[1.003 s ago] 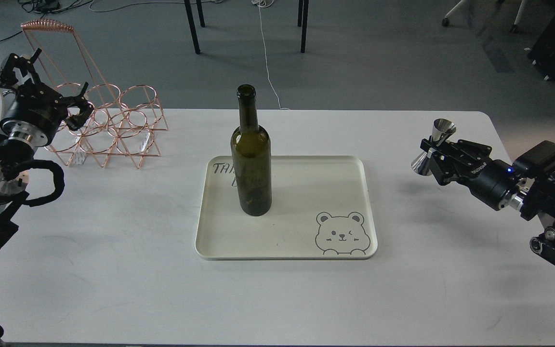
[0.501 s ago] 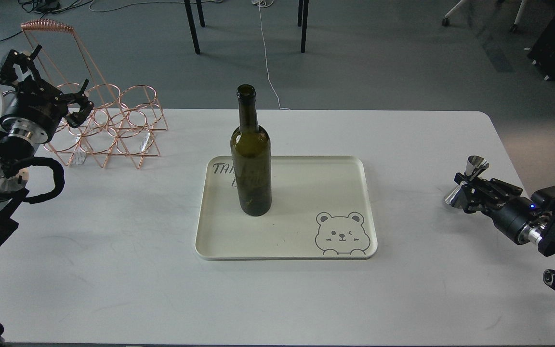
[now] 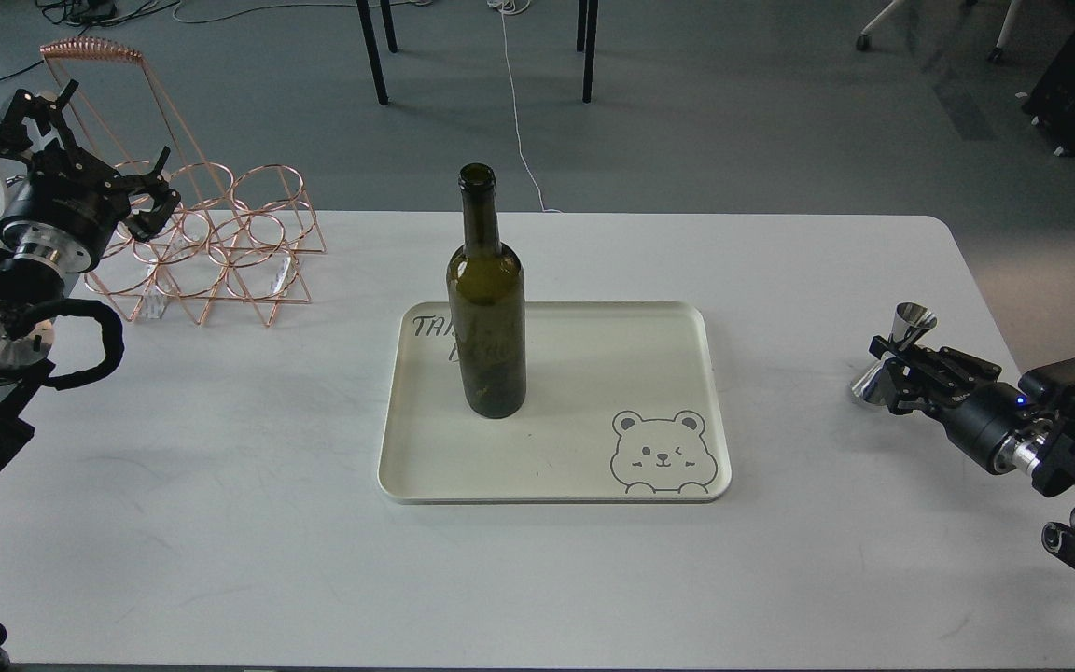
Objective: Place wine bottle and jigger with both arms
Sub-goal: 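Lift the jigger with the right gripper and carry it off the tray, then lower the jigger onto the table beside the tray and release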
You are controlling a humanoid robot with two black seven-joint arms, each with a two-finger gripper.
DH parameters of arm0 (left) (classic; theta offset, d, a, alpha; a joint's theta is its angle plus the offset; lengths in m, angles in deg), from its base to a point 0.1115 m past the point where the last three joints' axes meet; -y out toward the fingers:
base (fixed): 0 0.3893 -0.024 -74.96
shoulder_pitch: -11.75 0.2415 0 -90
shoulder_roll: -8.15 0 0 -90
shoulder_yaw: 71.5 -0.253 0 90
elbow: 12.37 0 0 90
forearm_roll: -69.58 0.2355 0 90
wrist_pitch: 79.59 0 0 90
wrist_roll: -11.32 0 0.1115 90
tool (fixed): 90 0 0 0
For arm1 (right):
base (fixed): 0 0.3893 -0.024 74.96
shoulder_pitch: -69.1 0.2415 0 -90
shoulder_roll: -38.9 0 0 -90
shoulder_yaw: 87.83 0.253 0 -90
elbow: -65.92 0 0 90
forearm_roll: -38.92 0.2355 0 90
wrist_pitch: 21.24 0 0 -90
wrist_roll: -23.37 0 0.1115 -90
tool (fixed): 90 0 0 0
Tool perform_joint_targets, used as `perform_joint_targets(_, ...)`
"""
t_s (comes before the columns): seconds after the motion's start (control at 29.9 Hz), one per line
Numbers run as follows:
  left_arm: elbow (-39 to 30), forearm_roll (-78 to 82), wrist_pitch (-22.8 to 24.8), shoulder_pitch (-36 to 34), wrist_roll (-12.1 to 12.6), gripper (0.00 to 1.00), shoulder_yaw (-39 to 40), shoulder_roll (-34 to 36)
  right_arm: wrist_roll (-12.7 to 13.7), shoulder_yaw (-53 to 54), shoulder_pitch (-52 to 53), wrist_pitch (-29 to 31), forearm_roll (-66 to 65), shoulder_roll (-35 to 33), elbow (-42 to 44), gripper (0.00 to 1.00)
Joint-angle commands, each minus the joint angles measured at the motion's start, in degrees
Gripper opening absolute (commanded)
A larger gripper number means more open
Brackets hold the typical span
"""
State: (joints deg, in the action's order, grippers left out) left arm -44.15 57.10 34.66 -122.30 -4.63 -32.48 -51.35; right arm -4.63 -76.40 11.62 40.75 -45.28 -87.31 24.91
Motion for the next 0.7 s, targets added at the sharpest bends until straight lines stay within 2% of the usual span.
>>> perform_joint_targets(0.0,0.0,0.0,0.1,-0.1,0.0,0.98,0.0,0.0,0.0,-0.3,-0.2,0.0,0.0,-0.3,-0.2,0.35)
perform_joint_targets(0.13,0.1,0.0,0.1,-0.3,0.1,0.98,-0.1,0.0,0.0,-0.3,-0.4,0.0,0.1,-0.8,-0.7,0.39)
perform_joint_targets(0.2,0.1,0.0,0.0,-0.4,0.1,0.98,-0.1,0.0,0.0,-0.3,-0.6,0.0,0.0,-1.0,-2.0,0.46)
perform_joint_targets(0.3,0.0,0.0,0.1,-0.4,0.1,0.98,0.0,0.1,0.0,-0.3,-1.6,0.0,0.1,-3.3,-6.2,0.63)
perform_joint_targets(0.4,0.0,0.0,0.3,-0.4,0.1,0.98,-0.1,0.4,0.0,-0.3,-3.1,0.0,0.1,-8.8,-12.6,0.83)
perform_joint_targets(0.43,0.0,0.0,0.3,-0.4,0.1,0.98,-0.1,0.5,0.0,-0.3,-3.6,0.0,0.1,-10.4,-14.3,0.87)
perform_joint_targets(0.57,-0.6,0.0,0.4,-0.3,0.2,0.98,-0.2,2.3,0.0,0.3,-4.8,0.0,1.0,-16.2,-19.5,0.93)
perform_joint_targets(0.67,-3.2,0.1,0.3,-0.3,0.3,0.98,-0.7,3.9,0.0,0.6,-4.7,0.0,4.6,-20.7,-23.6,0.93)
